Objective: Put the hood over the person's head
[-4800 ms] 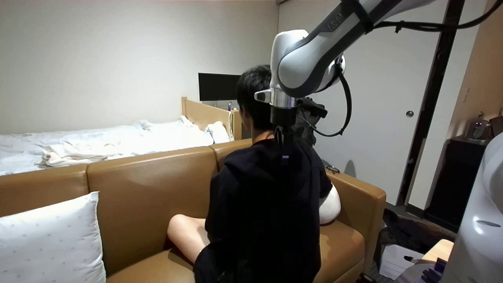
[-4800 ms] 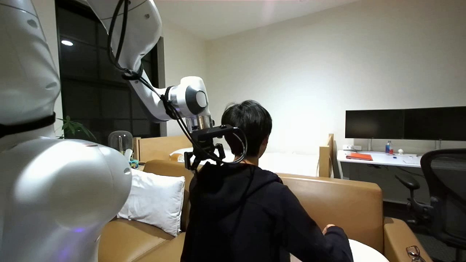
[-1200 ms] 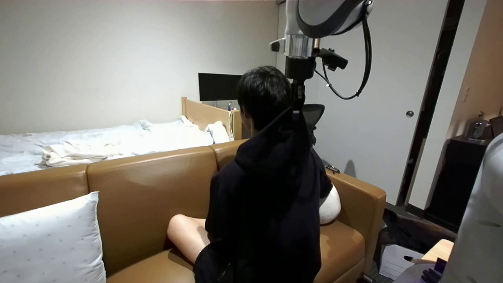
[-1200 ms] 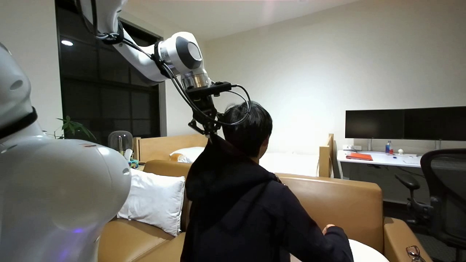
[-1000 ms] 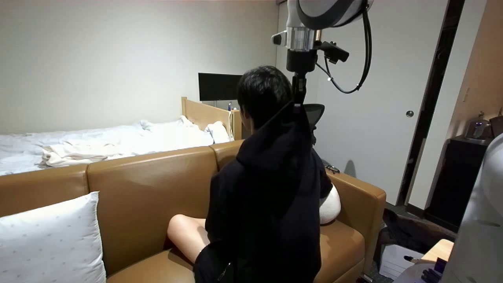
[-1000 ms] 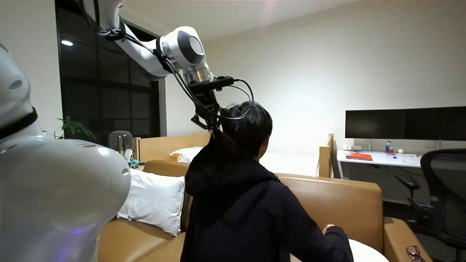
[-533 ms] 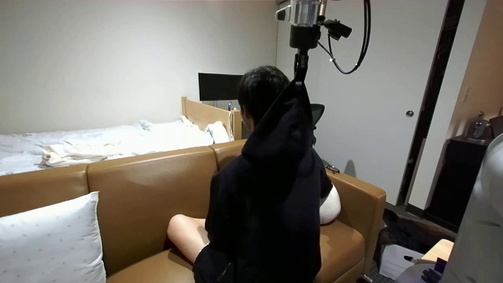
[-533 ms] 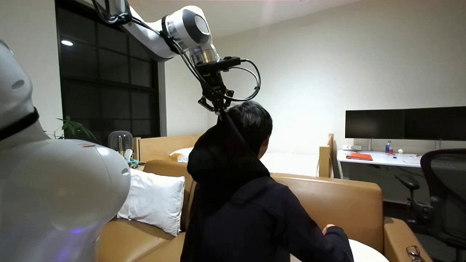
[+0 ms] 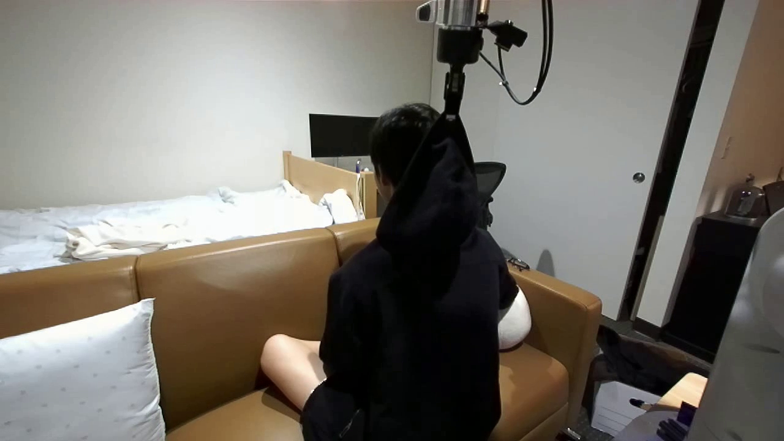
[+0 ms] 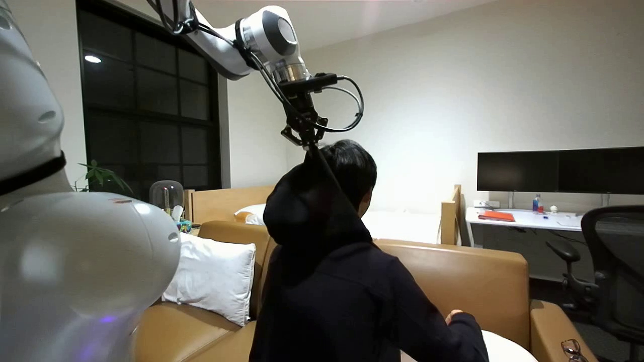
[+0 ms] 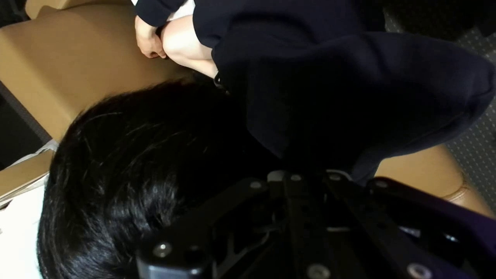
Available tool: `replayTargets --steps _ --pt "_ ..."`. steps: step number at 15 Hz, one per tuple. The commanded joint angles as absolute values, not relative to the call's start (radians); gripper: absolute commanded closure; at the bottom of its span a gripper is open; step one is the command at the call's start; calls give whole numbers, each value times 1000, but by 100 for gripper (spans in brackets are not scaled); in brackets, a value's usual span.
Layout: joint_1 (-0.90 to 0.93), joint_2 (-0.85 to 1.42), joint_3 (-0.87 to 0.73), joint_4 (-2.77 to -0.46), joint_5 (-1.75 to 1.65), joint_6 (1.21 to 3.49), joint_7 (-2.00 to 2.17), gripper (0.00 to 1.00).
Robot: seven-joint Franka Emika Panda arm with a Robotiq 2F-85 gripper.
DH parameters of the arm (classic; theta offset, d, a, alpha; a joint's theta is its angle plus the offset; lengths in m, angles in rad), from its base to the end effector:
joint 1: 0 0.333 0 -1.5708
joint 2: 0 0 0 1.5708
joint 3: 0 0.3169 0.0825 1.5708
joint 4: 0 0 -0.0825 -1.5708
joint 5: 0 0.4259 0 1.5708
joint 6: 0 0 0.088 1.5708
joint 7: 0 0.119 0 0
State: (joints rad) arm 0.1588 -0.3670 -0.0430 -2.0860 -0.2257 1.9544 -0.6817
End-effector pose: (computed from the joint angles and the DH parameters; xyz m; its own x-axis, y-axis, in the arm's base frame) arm 0.5093 0.0394 0.5834 0.6477 0.7606 0.0446 0.7170 -0.6283 0.3018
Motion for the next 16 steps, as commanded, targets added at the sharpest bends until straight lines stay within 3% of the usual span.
replayTargets --steps 1,16 --pt "155 -328 -43 -2056 -163 1944 -722 99" --pt "114 -332 -14 -2053 -195 1949 -639 99"
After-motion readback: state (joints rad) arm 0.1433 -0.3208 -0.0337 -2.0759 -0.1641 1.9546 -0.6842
